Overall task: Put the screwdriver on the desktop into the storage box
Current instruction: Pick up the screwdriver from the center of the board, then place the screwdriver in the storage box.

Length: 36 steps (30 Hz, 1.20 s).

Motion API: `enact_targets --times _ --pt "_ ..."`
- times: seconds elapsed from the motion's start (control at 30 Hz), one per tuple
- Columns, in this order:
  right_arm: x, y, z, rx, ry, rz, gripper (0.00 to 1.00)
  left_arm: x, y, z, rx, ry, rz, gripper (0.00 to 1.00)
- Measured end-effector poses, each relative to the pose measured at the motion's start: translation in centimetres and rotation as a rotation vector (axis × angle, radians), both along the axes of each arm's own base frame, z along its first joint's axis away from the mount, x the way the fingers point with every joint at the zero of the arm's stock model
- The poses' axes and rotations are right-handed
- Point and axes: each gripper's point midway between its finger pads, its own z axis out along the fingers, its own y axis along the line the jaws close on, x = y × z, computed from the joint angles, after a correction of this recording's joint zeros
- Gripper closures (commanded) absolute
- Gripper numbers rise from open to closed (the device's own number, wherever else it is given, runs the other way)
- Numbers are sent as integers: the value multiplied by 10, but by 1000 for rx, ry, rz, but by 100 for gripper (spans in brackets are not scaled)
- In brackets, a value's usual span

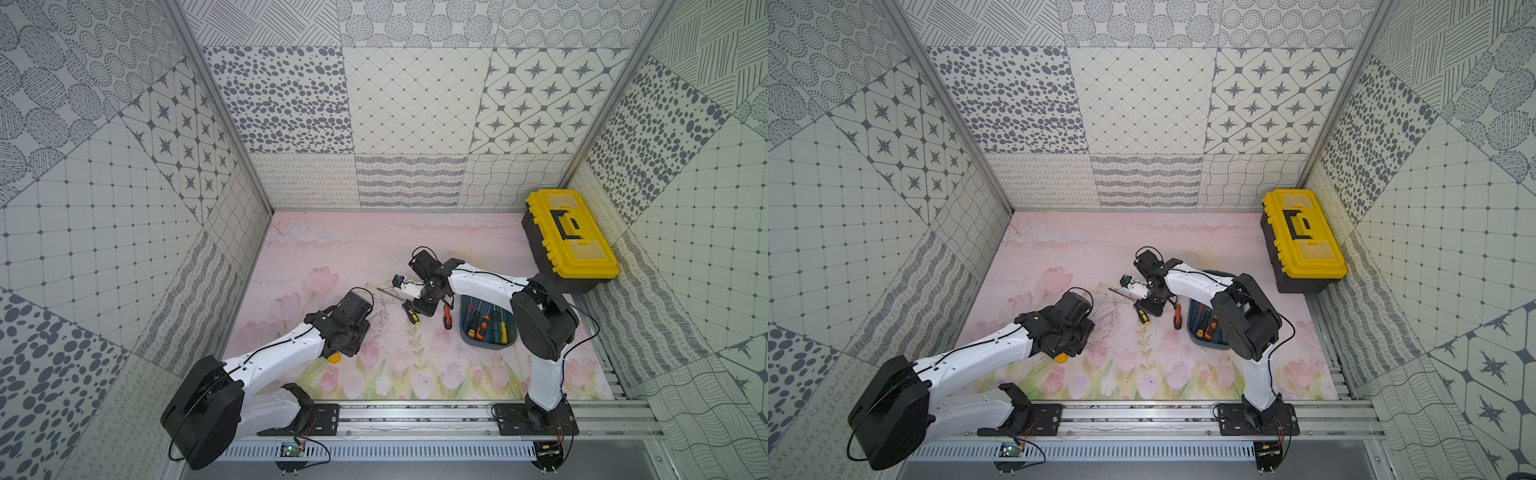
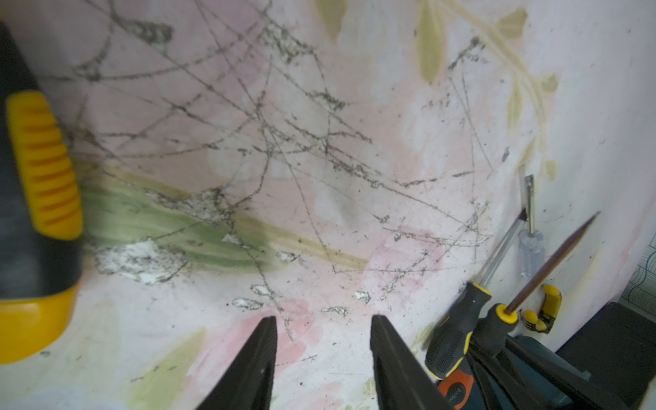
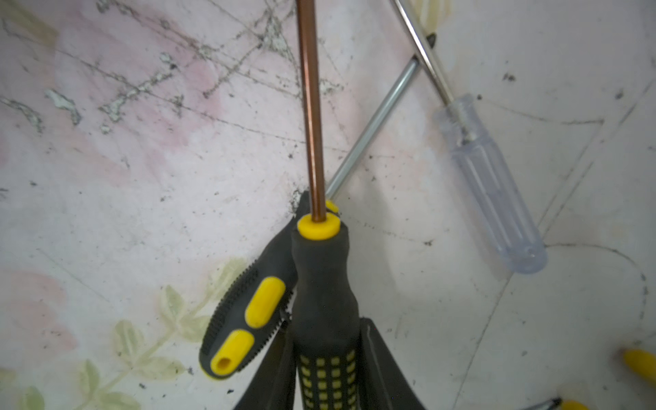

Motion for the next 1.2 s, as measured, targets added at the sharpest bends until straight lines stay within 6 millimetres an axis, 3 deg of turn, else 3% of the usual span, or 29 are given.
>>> enact_targets --times 0.2,0.3,0.43,0.53,0.63,0.73,0.83,1.1,1.13,1.2 --pt "-8 -8 45 133 -68 -130 100 5 -3 8 4 -17 -22 53" --pt "-9 -23 76 211 -125 -285 100 9 -5 12 14 -25 -46 53" --pt "-4 -68 114 315 -190 -640 100 16 -12 21 47 -39 -100 53" --pt "-5 -121 126 396 -187 -950 100 22 -23 29 77 -55 -158 52" --pt "-19 -171 112 411 -148 -1209 100 28 -36 35 103 -61 -218 52" --pt "-37 -192 85 362 -61 -1343 100 33 -49 35 128 -60 -273 52" --pt "-50 -194 61 303 48 -1399 100 36 -62 32 150 -48 -328 51" --pt "-59 -176 26 228 235 -1400 100 42 -87 19 172 -10 -432 46" --pt "-59 -175 21 216 249 -1401 88 42 -90 17 171 -4 -448 46" --pt "-60 -174 15 195 267 -1405 74 43 -95 15 167 5 -466 44"
